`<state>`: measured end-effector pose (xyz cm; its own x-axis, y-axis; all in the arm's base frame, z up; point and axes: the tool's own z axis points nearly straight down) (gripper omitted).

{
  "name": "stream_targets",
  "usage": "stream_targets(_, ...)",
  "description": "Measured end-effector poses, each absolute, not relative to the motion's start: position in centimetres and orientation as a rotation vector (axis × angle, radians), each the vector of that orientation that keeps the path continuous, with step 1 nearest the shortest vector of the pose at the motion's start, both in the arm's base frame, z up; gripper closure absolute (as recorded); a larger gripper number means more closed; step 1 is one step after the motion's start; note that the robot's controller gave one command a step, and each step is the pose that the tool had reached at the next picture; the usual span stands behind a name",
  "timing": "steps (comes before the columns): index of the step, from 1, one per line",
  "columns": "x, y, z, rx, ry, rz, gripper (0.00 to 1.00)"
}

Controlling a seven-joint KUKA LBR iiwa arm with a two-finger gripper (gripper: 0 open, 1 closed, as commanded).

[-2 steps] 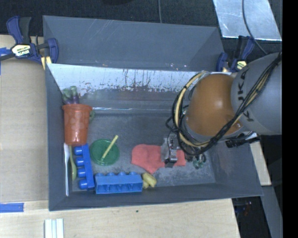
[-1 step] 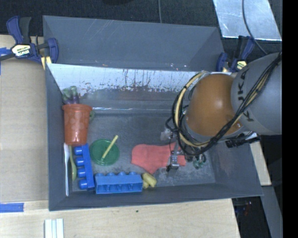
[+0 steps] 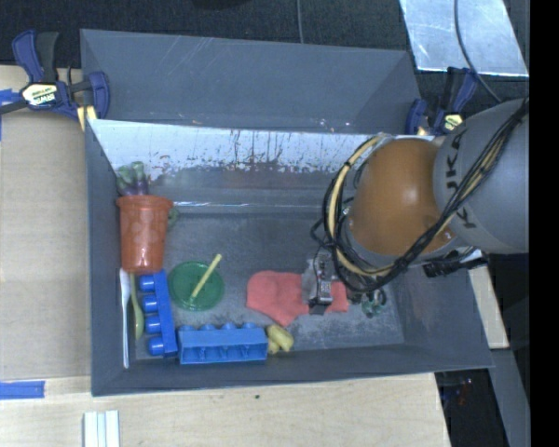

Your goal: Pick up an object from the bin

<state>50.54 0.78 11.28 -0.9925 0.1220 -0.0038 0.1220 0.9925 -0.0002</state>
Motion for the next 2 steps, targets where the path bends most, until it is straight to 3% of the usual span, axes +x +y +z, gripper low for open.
stream_targets(1, 50.54, 0.78, 11.28, 0.192, 3.132, -0.001, 0.00)
stream_targets(2, 50.54, 0.78, 11.28, 0.192, 3.132, -0.001, 1.00)
